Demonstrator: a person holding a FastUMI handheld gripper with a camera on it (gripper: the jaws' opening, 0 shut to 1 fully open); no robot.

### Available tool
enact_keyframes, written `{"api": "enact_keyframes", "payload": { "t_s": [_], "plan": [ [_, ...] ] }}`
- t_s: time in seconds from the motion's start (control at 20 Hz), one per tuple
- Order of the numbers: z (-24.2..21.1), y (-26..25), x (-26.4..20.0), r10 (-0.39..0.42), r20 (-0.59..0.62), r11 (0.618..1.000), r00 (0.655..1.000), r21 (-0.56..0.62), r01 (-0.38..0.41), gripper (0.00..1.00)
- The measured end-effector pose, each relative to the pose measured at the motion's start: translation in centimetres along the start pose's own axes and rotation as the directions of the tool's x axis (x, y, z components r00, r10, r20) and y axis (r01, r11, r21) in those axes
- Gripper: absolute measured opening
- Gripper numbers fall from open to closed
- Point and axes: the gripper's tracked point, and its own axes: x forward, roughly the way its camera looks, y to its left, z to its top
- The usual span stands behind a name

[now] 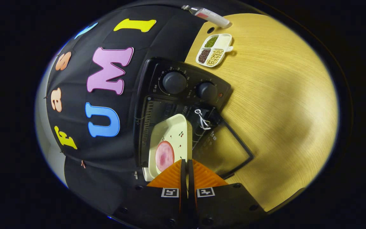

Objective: Open the toaster oven, put the food inside, and close the toaster oven door.

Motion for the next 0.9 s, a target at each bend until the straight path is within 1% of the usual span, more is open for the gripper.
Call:
{"api": "enact_keyframes", "payload": {
  "t_s": [0.2, 0.45, 0.55, 0.75, 0.85, 0.9],
  "plan": [
    [0.8, 1.0, 3.7, 0.009, 0.047, 0.999, 0.999, 0.047, -0.011, 0.06],
    [1.6, 2.3, 7.2, 0.019, 0.096, 0.998, 0.995, 0.062, -0.025, 0.06],
    [2.0, 2.5, 8.2, 0.016, 0.116, 0.997, 0.993, 0.067, -0.024, 0.06],
    [2.4, 2.8, 8.7, 0.006, 0.143, 0.998, 0.99, 0.059, -0.014, 0.06],
    [2.1, 2.4, 8.9, -0.023, 0.147, 0.999, 0.989, 0.041, 0.018, 0.06],
    [1.8, 1.7, 9.1, -0.059, 0.138, 0.998, 0.989, 0.033, 0.055, 0.06]
  ]
}}
